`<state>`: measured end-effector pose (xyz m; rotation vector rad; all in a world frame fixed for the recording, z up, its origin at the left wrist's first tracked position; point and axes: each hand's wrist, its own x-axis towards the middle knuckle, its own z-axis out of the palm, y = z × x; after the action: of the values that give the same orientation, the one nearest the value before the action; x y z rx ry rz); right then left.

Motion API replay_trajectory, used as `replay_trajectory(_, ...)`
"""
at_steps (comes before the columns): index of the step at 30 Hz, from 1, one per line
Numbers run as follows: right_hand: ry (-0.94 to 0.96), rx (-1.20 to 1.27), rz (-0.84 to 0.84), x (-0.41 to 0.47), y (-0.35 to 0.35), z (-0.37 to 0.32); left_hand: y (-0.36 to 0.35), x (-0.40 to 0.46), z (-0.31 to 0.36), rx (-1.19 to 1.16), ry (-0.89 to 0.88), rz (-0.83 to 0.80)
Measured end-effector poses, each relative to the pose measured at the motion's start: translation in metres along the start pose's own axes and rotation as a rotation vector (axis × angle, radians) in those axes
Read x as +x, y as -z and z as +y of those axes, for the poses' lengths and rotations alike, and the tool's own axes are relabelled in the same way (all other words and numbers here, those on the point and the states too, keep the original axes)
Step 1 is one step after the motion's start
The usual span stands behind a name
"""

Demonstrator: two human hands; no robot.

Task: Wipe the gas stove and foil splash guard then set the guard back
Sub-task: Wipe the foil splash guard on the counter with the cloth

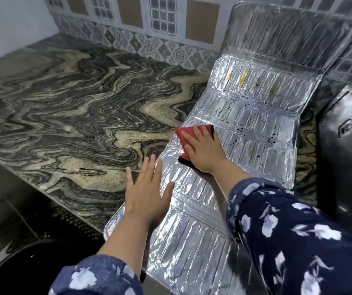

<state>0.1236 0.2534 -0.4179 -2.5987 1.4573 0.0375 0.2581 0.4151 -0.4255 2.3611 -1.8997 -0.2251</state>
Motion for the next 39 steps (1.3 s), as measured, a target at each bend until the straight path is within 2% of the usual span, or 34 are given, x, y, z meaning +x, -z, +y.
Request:
replay_trajectory(10,0.035,0.012,-0.016,-0.064,-0.01,-0.048,0.008,-0.068,-0.019,0.052,0.043,-0.07)
replay_trajectory(15,0.068,-0.009,-0.058,-0.063,-0.002,-0.045,0.019,-0.042,0.001,0.005,-0.065,-0.052)
replay_trajectory(19,0.117,-0.044,0.003,-0.063,-0.005,-0.039,0.018,0.001,0.013,-0.087,-0.119,-0.055)
replay_trajectory(22,0.108,-0.049,0.0,-0.053,-0.006,-0.032,0.009,0.023,0.017,-0.127,-0.122,-0.078)
replay_trajectory(27,0.06,-0.019,0.049,-0.024,-0.008,-0.014,-0.005,0.022,0.021,-0.07,-0.1,0.02)
replay_trajectory(39,-0.147,0.002,0.037,0.082,0.014,0.048,-0.001,0.023,0.023,0.0,-0.087,-0.002)
